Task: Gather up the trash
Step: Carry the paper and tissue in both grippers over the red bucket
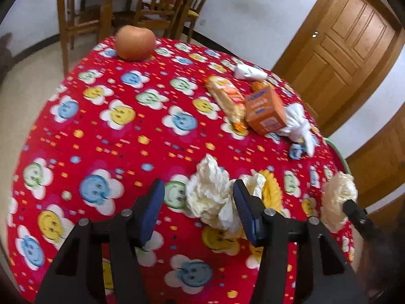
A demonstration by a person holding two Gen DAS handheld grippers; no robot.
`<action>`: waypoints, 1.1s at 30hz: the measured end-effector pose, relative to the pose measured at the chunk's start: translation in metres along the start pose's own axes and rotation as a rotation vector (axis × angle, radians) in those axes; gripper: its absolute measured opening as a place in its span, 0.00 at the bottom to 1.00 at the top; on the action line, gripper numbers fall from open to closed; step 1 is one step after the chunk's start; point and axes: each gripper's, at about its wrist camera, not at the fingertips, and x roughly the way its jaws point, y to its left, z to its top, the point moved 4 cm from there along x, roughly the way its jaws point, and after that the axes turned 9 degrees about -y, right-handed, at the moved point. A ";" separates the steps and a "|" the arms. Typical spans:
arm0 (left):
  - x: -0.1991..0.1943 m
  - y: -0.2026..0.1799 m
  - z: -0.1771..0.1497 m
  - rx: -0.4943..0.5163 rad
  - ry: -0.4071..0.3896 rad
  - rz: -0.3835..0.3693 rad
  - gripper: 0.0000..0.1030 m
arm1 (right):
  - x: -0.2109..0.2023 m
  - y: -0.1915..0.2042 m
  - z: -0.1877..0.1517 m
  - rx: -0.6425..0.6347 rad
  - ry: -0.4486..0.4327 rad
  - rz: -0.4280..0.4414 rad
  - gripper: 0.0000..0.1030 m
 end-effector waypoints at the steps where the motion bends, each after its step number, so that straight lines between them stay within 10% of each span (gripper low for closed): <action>1: 0.001 -0.003 -0.001 0.006 0.003 -0.008 0.54 | 0.000 -0.001 0.000 0.001 0.001 0.000 0.29; 9: 0.003 -0.020 -0.007 0.023 0.012 -0.078 0.25 | -0.002 -0.008 0.003 0.016 -0.009 -0.005 0.29; 19: -0.037 -0.015 0.018 0.057 -0.138 0.041 0.23 | -0.015 -0.018 0.009 0.036 -0.043 -0.017 0.29; 33: -0.049 -0.098 0.037 0.177 -0.163 -0.097 0.23 | -0.060 -0.052 0.037 0.053 -0.147 -0.123 0.29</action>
